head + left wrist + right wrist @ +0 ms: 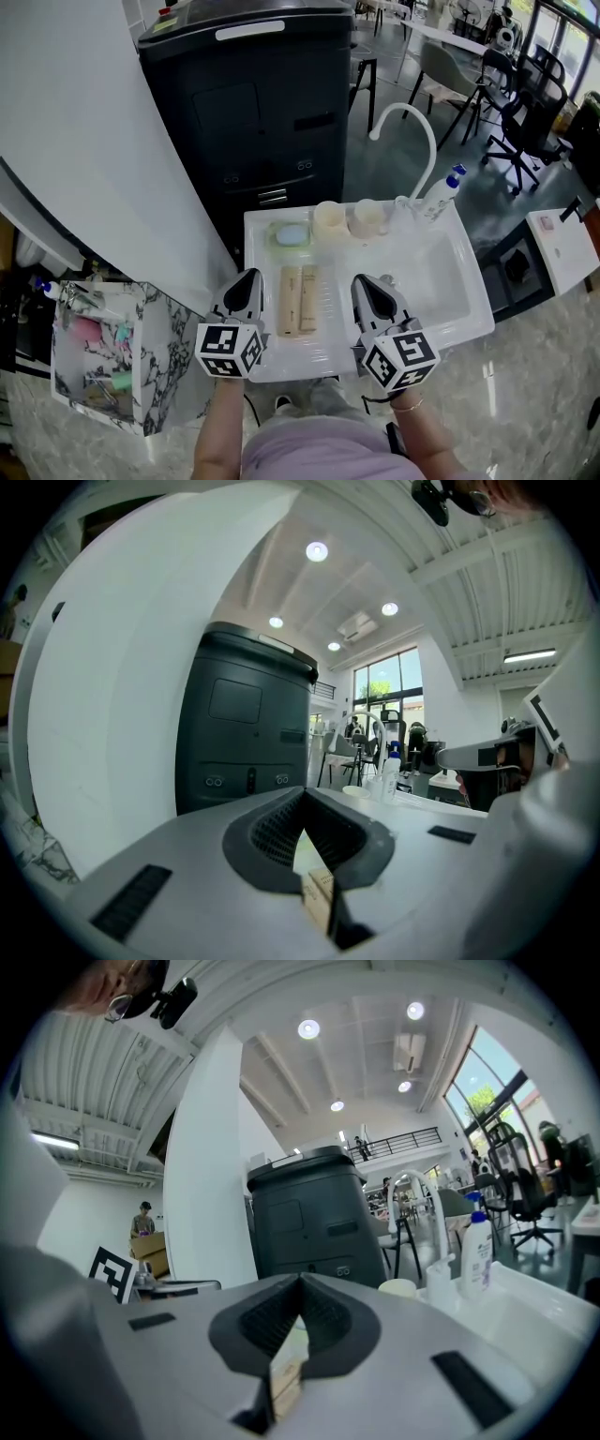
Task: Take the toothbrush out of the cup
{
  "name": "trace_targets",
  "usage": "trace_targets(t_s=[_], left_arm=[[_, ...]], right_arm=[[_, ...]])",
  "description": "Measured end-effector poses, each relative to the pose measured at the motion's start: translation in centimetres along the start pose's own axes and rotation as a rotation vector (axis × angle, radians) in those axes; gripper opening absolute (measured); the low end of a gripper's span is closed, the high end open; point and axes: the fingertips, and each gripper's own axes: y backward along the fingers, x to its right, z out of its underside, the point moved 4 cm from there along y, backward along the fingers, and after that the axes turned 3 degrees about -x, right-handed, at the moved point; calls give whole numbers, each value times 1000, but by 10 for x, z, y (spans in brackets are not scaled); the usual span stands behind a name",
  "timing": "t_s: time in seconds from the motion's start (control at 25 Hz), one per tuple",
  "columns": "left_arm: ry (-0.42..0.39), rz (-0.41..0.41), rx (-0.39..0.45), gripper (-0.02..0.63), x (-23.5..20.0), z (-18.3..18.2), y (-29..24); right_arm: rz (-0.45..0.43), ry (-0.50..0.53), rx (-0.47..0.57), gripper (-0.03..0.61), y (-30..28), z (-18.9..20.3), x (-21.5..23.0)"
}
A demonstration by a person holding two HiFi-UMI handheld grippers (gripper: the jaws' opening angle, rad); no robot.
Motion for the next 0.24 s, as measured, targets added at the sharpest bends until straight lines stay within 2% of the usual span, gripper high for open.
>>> trace_targets(t_s=[0.24], left_arm=[[13, -18, 1, 2, 3, 0, -18]], right_arm=[[-34, 30, -12, 3, -10, -7, 15]])
